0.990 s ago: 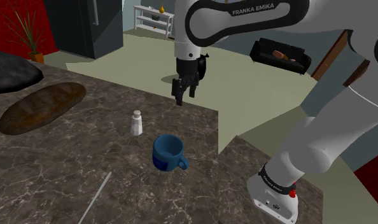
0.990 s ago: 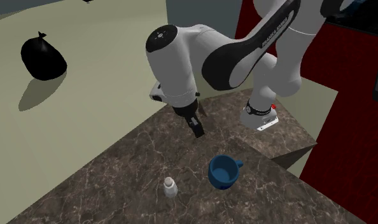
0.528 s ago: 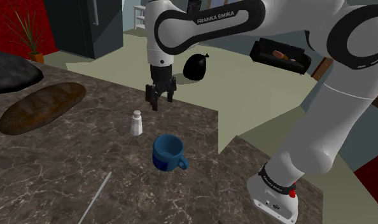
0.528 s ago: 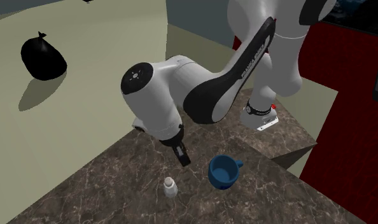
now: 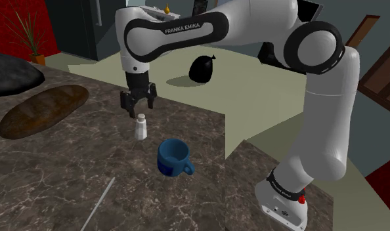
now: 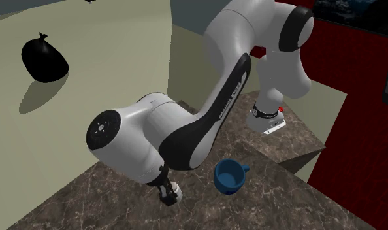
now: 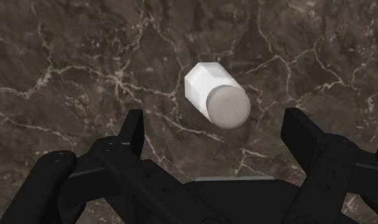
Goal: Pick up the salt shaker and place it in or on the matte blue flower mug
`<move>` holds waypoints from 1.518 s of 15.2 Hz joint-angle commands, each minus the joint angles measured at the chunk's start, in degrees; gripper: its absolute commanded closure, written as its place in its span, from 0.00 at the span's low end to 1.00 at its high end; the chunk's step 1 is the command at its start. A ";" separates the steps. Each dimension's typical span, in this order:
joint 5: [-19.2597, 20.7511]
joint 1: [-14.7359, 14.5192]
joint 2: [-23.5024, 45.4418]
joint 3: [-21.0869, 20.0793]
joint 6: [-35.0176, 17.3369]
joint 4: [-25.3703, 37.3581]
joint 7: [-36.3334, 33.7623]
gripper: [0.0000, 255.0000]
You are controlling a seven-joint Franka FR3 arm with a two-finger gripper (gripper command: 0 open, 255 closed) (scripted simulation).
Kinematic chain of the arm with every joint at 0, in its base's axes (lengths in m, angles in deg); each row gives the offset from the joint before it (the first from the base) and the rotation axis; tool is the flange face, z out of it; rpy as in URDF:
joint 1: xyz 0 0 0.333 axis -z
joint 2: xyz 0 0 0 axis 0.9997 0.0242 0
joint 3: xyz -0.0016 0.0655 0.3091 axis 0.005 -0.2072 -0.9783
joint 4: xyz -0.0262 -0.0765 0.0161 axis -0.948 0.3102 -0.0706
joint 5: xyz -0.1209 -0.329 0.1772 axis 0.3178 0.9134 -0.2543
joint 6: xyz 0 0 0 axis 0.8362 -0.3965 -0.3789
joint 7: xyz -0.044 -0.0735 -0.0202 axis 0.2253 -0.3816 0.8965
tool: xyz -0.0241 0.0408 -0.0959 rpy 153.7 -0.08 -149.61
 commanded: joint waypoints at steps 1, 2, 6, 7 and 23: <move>0.65 -1.00 3.03 0.05 0.38 3.40 -0.87 0.00; 0.66 -1.00 3.04 0.07 -0.39 2.65 -0.89 0.00; 0.75 -0.96 3.23 0.13 -3.39 -0.17 -0.96 0.00; 0.78 -0.96 3.31 0.14 -4.13 -0.83 -0.98 0.00; 0.84 -0.94 3.46 0.18 -5.29 -1.85 -0.99 1.00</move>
